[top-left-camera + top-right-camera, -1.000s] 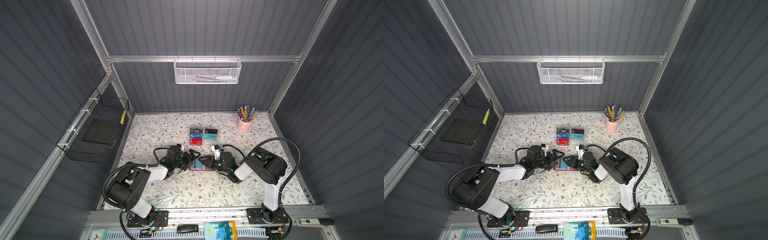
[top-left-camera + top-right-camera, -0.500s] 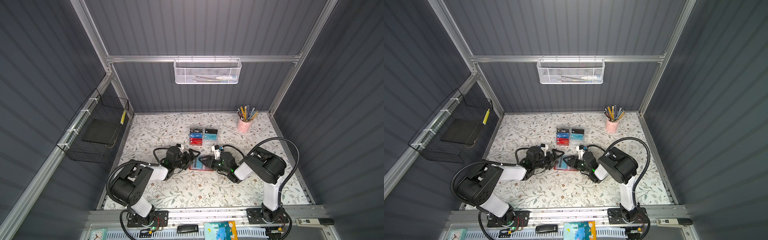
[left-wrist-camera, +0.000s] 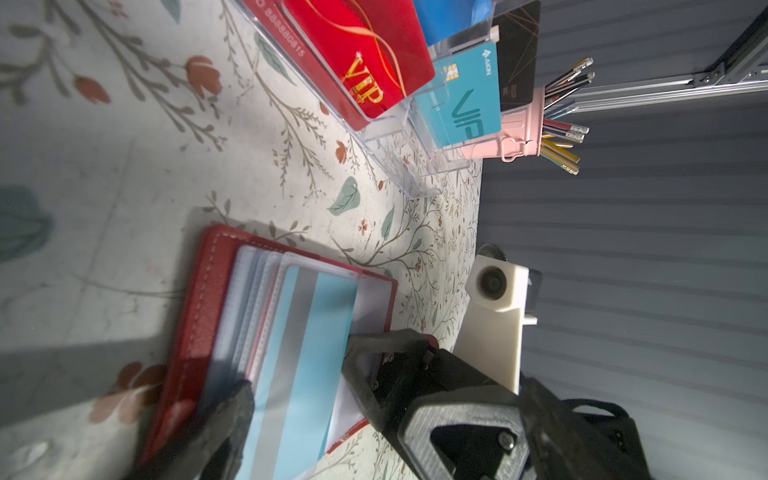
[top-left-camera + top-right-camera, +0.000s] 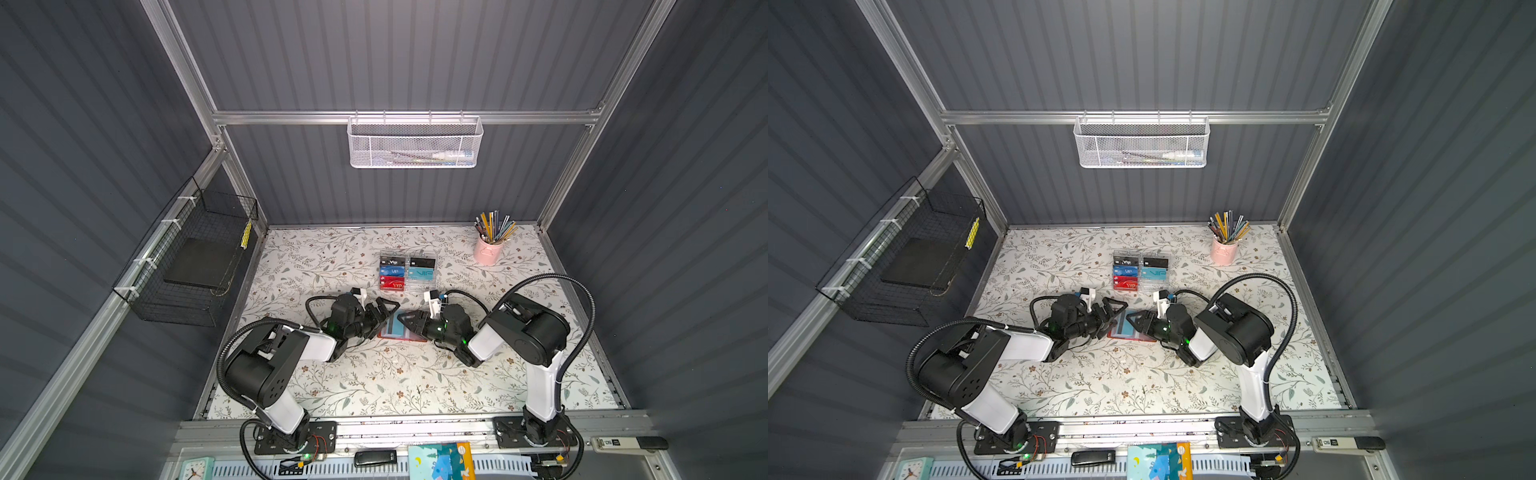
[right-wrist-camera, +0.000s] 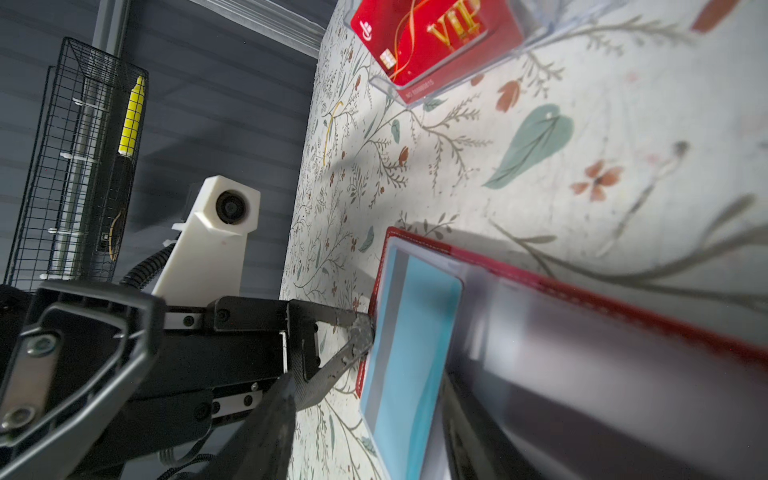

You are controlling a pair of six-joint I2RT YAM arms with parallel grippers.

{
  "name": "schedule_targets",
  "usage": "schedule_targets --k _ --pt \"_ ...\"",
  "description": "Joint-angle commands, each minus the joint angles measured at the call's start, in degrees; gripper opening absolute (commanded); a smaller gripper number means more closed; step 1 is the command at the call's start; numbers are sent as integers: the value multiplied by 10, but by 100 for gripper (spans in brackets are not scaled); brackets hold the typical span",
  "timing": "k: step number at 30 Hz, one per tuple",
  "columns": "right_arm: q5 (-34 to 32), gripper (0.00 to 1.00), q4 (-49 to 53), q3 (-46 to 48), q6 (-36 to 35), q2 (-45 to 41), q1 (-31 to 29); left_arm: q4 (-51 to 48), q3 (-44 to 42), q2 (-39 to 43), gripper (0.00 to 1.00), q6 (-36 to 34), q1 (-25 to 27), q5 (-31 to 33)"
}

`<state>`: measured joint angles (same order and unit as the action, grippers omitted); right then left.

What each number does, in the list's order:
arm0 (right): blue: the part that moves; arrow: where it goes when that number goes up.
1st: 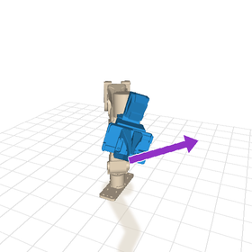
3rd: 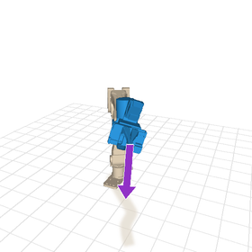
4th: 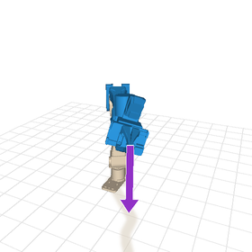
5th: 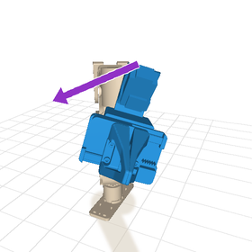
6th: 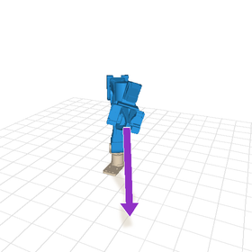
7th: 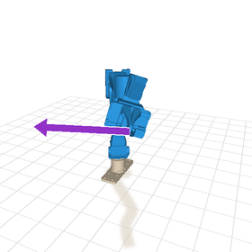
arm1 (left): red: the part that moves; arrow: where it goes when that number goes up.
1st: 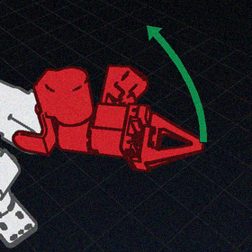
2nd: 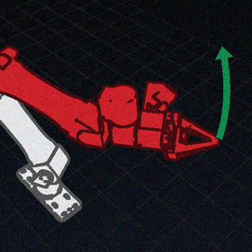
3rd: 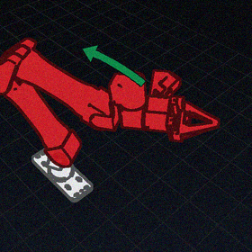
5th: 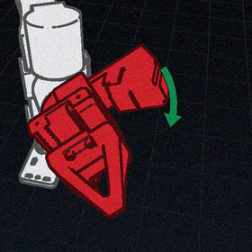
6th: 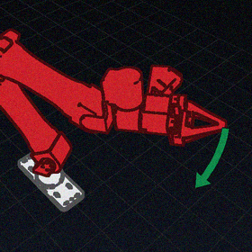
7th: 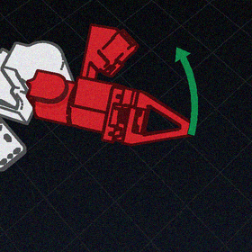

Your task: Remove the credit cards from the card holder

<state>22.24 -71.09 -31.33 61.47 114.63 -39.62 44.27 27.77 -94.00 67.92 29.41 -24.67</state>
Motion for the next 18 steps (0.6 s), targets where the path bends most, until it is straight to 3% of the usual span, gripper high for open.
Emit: schedule_targets --k 1,11,18 --pt "-6 57 73 9 -19 -4 -10 -29 -16 -21 100 5 3 -13" --pt "-11 57 89 8 -23 -5 -18 -23 -17 -23 100 7 3 -11" --pt "0 49 47 26 -7 -3 -22 -23 -20 -21 100 6 3 -12"
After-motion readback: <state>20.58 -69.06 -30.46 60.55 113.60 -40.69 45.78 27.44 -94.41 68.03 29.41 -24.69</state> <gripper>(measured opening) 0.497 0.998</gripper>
